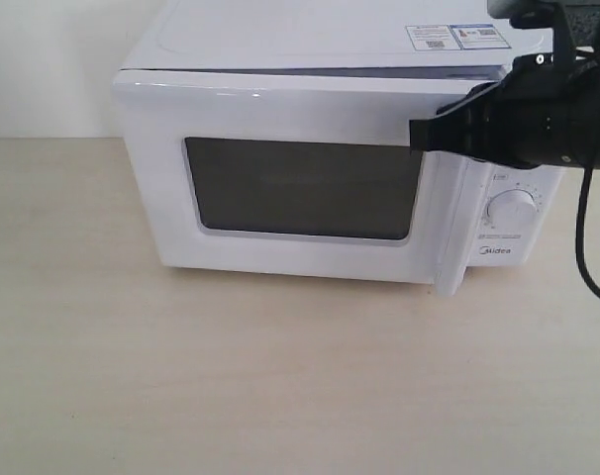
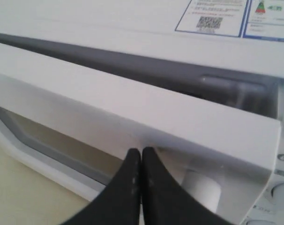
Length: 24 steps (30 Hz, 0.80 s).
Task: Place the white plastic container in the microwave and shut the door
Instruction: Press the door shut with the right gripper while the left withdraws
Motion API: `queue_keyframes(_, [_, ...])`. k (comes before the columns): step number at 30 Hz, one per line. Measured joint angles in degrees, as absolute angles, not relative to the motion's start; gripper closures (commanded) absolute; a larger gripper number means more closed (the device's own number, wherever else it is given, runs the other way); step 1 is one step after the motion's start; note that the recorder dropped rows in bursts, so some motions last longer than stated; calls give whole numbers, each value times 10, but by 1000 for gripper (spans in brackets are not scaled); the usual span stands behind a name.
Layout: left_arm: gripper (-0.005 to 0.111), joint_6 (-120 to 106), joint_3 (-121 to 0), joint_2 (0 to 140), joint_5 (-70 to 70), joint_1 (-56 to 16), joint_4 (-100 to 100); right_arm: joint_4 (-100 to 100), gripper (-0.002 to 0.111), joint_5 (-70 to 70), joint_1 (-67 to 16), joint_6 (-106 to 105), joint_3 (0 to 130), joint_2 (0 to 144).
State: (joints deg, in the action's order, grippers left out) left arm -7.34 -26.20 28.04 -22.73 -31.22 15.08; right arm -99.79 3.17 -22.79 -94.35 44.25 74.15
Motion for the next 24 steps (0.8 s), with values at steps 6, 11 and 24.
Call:
queue_keyframes(6, [102,47,-262,255,-287,-312,21,-998,109,28,-228,-944,457,762])
queue_keyframes(11, [102,74,-262,221,-304,-312,-12,-998,109,30,-228,-948,457,783])
queue_keyframes(24, [102,149,-262,163,-392,-312,-107,-997,109,29,-229,-954,470,786])
